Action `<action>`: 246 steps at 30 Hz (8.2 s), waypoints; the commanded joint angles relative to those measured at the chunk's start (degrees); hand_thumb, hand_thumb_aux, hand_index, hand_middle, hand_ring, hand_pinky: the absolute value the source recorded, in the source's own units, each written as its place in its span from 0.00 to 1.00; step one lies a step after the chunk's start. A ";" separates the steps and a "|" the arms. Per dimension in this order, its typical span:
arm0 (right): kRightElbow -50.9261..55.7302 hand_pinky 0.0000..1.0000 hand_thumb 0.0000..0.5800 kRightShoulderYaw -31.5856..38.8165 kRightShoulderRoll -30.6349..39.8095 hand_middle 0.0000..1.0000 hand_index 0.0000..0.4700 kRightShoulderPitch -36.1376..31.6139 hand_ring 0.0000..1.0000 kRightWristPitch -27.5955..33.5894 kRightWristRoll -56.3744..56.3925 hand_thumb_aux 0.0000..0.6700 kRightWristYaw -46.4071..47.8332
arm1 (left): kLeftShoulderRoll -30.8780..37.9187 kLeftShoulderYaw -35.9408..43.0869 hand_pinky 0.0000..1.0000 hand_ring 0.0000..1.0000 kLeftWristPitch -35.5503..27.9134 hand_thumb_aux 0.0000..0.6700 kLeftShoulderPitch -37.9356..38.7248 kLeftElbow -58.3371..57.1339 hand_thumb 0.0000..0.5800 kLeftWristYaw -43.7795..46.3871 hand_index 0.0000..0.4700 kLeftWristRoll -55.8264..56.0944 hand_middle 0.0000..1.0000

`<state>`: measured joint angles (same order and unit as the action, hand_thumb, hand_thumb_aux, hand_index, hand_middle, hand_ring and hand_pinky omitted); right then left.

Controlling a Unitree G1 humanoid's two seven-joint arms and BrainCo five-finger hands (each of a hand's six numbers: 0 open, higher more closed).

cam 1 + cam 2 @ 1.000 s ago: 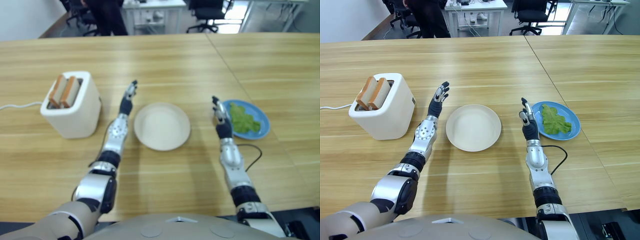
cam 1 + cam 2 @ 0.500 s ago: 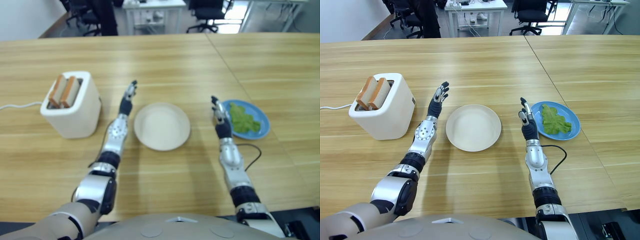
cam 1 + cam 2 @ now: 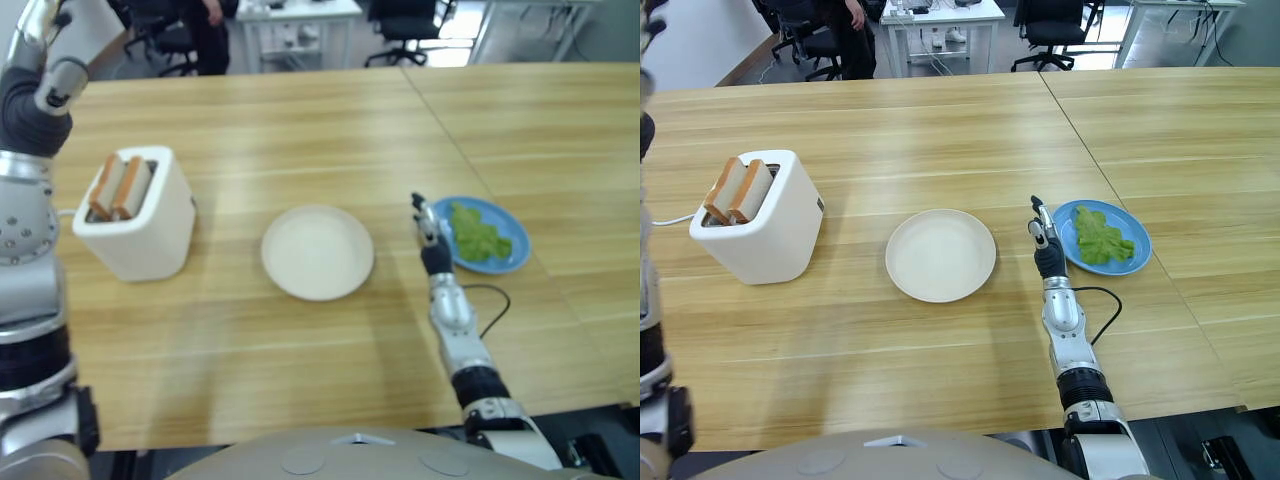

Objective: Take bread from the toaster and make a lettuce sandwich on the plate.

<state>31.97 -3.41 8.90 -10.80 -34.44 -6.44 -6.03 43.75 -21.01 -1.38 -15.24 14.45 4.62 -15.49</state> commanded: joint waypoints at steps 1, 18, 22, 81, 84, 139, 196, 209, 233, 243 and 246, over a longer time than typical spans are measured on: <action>0.09 0.00 0.00 -0.39 0.25 0.00 0.00 0.47 0.00 0.49 0.26 0.00 0.15 | 5.57 6.10 0.00 0.00 -6.03 0.00 4.04 -10.22 0.00 -10.87 0.00 -23.90 0.00; -2.05 0.00 0.00 -0.91 0.93 0.00 0.00 1.27 0.00 1.20 0.31 0.00 1.04 | 6.97 14.24 0.00 0.00 -15.20 0.00 -0.07 -35.13 0.00 -13.89 0.00 -29.17 0.00; -2.90 0.00 0.00 -1.07 1.10 0.00 0.00 1.86 0.00 1.39 0.30 0.00 1.05 | 6.90 16.44 0.00 0.00 -16.00 0.00 -0.54 -36.19 0.00 -13.76 0.00 -29.99 0.00; -8.51 0.00 0.00 -0.75 1.01 0.00 0.00 5.82 0.00 4.41 -0.70 0.00 0.28 | 5.45 24.35 1.00 1.00 -14.68 1.00 1.16 -26.66 1.00 -24.12 0.98 -33.06 1.00; -8.71 0.00 0.00 -0.76 0.94 0.00 0.00 5.98 0.00 4.47 -0.77 0.00 0.15 | 5.43 23.88 1.00 1.00 -13.75 1.00 1.43 -26.16 1.00 -24.83 0.98 -32.60 1.00; -10.36 0.00 0.00 -0.19 1.09 0.00 0.00 6.28 0.00 5.98 -0.94 0.00 -0.10 | -35.17 37.56 1.00 1.00 24.75 0.80 -13.73 -60.72 0.96 3.03 0.79 -1.86 1.00; 45.04 0.00 0.80 40.86 37.61 0.00 0.54 -29.89 0.00 21.61 -55.99 0.55 -19.55 | -26.42 32.22 0.00 0.00 14.39 0.00 2.07 -15.63 0.00 -19.86 0.00 -24.38 0.00; 45.43 0.00 1.00 42.59 36.62 0.00 0.98 -28.52 0.00 20.32 -53.58 1.00 -17.45 | -26.48 32.35 0.00 0.00 14.09 0.00 2.69 -15.10 0.00 -19.14 0.00 -24.58 0.00; -12.91 1.00 1.00 13.89 47.84 1.00 0.98 -7.22 1.00 10.64 -27.72 1.00 -14.85 | -26.47 27.84 0.00 0.00 16.58 0.00 1.92 -18.44 0.00 -21.63 0.00 -18.98 0.00; -31.40 1.00 1.00 17.07 30.34 1.00 0.98 -7.36 1.00 16.48 -29.06 1.00 -2.29 | -26.48 27.51 0.00 0.00 18.28 0.00 0.65 -21.75 0.00 -21.67 0.00 -16.60 0.00; -27.37 1.00 1.00 20.72 25.26 1.00 0.98 -9.44 1.00 15.54 -30.82 1.00 -0.76 | -26.50 27.64 0.00 0.00 18.35 0.00 0.72 -21.86 0.00 -21.65 0.00 -16.48 0.00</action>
<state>1.92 15.14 35.54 -19.28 -18.32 -35.92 -8.66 17.29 6.78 16.80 -14.55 -6.57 -17.35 -32.29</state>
